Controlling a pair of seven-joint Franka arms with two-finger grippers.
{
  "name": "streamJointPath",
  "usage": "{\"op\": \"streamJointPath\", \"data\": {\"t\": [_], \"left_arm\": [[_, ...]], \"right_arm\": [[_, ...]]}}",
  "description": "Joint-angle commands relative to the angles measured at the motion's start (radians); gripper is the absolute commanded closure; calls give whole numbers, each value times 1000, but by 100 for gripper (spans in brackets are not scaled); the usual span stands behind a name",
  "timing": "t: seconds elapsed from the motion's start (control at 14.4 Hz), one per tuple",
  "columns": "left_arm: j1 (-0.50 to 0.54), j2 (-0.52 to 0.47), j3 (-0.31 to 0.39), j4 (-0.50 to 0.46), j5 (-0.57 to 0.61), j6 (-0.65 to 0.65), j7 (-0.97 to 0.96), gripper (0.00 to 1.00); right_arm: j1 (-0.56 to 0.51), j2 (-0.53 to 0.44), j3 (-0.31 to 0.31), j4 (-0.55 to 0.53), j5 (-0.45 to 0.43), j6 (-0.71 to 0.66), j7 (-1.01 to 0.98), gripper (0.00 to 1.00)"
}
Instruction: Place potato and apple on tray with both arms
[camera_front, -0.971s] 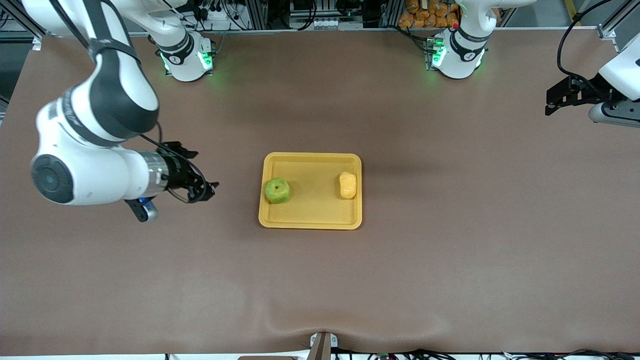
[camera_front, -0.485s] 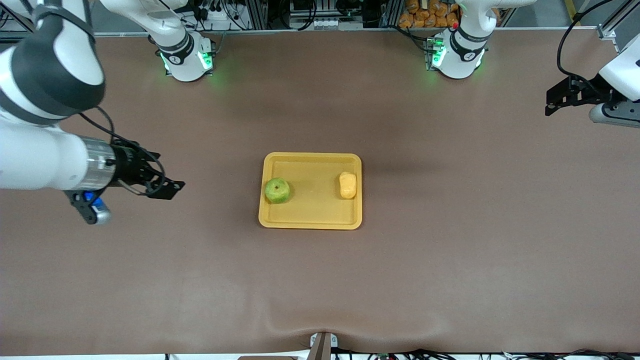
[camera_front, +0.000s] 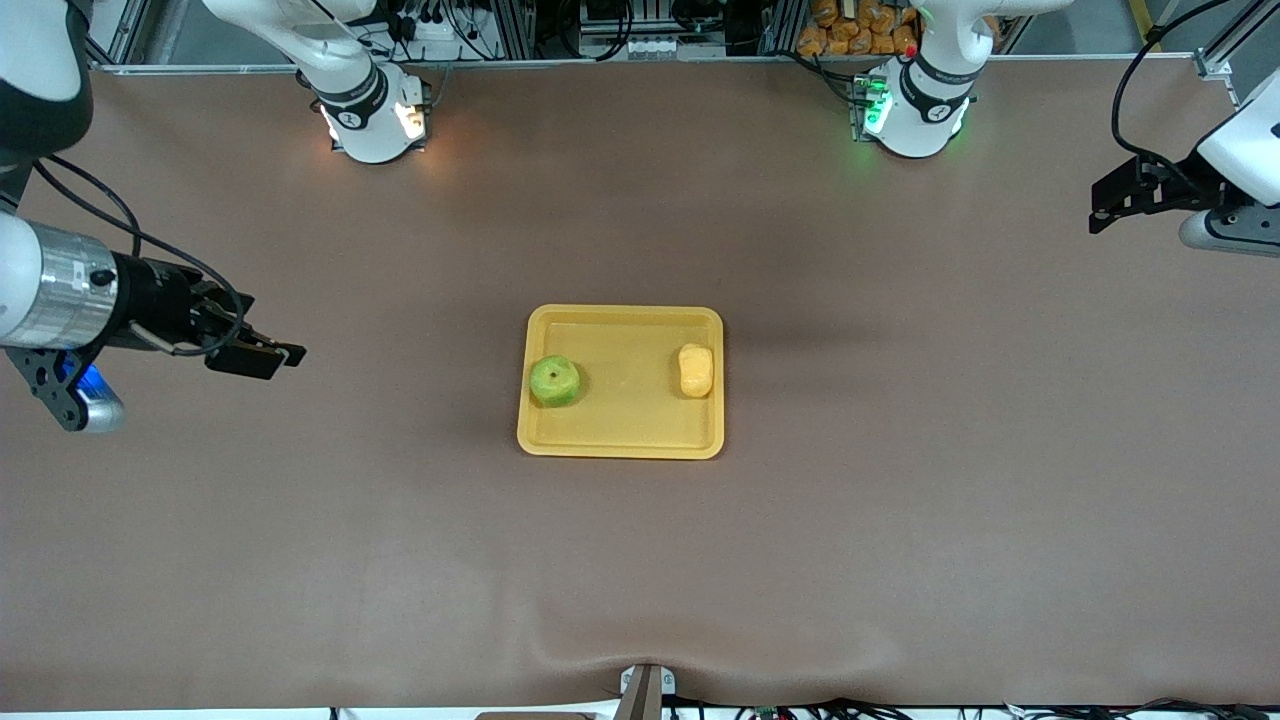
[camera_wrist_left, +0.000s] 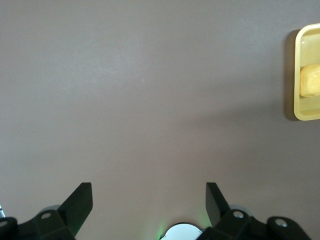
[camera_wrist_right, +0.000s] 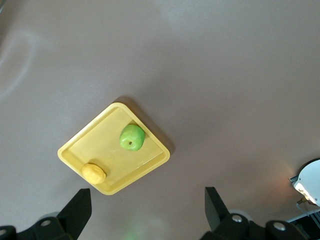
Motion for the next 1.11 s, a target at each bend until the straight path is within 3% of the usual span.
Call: {"op": "streamJointPath", "data": {"t": [0.0, 0.14, 0.42, 0.62, 0.9, 1.04], "left_arm": [[5, -4, -2, -1, -10, -8, -10, 0], [5, -4, -2, -3, -10, -8, -10, 0], [5, -6, -1, -3, -10, -11, -22, 0], [6, -7, -1, -9, -10, -17, -59, 0], [6, -7, 1, -9, -7, -17, -57, 0], [6, -9, 0, -9, -5, -17, -57, 0]], "right_arm": [[11, -24, 13, 0, -137, -10, -137, 0], [13, -46, -4, 0, -194, -82, -414, 0], [16, -93, -128, -10, -257, -123, -805, 0], [27, -130, -225, -16, -254, -147, -1019, 0], [27, -144, -277, -20, -254, -156, -1172, 0], [27, -184, -311, -84, -254, -133, -1241, 0]]}}
